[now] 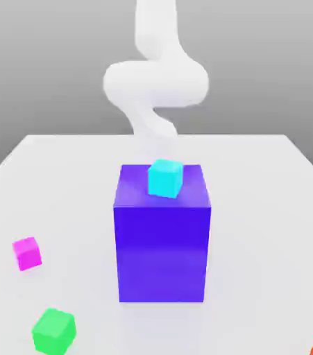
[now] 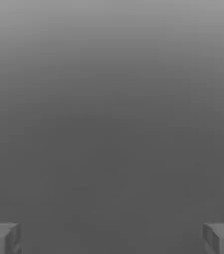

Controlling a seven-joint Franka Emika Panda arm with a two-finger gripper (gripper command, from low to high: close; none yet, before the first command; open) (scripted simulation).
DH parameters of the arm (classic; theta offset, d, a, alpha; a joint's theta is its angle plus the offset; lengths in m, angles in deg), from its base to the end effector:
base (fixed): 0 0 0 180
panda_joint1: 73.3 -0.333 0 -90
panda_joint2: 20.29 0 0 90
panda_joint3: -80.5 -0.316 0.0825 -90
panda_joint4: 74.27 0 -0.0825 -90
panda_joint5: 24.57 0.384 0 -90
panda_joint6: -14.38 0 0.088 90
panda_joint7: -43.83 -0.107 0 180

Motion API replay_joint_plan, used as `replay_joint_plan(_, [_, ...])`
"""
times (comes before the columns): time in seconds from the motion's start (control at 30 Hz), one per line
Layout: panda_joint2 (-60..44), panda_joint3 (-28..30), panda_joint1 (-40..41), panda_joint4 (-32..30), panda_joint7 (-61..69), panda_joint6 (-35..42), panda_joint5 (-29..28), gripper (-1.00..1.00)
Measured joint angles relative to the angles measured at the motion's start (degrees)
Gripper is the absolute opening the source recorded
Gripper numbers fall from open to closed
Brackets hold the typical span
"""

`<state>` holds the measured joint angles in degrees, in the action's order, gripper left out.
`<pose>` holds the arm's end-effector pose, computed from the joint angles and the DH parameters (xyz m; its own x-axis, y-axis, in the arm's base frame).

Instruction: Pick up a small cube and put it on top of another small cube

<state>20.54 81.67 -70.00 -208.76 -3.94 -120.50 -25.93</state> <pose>0.3797 -0.0325 0.6613 0.4517 -0.7701 0.4505 -0.6040 -0.6356 -0.4809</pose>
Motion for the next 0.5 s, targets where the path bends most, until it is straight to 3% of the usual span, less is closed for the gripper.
replay_joint_plan(0.27, [-17.03, 6.00, 10.50, -9.03, -5.92, -10.49, -3.75, 0.00])
replay_joint_plan(0.5, [-31.49, 13.11, 17.97, -16.75, -8.41, -19.51, -3.44, 0.00])
